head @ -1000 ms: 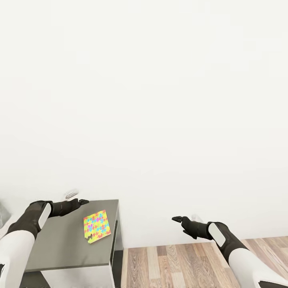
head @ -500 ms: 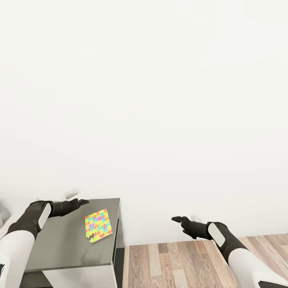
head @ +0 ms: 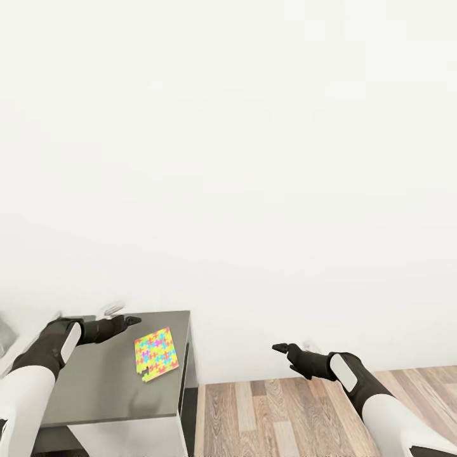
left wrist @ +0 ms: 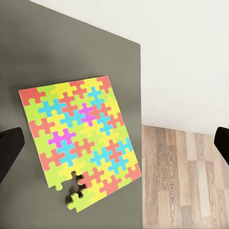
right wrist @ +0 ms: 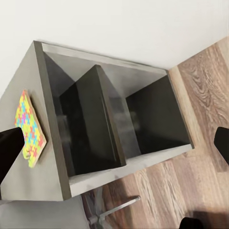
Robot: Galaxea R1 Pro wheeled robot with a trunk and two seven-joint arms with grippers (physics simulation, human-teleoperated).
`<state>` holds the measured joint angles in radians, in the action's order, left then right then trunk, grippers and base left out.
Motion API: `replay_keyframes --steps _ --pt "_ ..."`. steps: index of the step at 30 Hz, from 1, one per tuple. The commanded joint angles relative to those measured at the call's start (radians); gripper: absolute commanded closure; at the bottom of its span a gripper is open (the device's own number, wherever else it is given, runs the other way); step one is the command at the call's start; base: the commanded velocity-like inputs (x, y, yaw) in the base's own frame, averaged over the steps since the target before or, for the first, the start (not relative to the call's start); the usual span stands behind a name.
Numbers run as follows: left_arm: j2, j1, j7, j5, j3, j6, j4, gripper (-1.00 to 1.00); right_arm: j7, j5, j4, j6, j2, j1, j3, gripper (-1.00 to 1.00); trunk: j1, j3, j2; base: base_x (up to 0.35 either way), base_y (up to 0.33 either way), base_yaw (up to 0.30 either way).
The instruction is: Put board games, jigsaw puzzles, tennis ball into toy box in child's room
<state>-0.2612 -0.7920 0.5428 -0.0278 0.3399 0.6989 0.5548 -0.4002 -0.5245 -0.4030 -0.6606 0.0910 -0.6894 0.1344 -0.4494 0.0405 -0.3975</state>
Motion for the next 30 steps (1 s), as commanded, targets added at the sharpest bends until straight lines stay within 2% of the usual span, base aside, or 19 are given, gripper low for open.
replay_keyframes --steps 1,30 --pt "0.000 -0.001 0.002 -0.003 0.004 0.008 0.000 -1.00 -0.001 0.000 0.000 -0.008 0.000 -0.001 0.006 -1.00 -0.001 0.004 -0.003 0.000 0.000 0.000" --pt "0.001 -0.001 0.002 -0.003 0.004 0.008 0.000 -1.00 0.000 0.000 0.000 -0.007 -0.002 -0.001 0.006 -1.00 -0.001 0.049 -0.003 0.000 0.000 0.000"
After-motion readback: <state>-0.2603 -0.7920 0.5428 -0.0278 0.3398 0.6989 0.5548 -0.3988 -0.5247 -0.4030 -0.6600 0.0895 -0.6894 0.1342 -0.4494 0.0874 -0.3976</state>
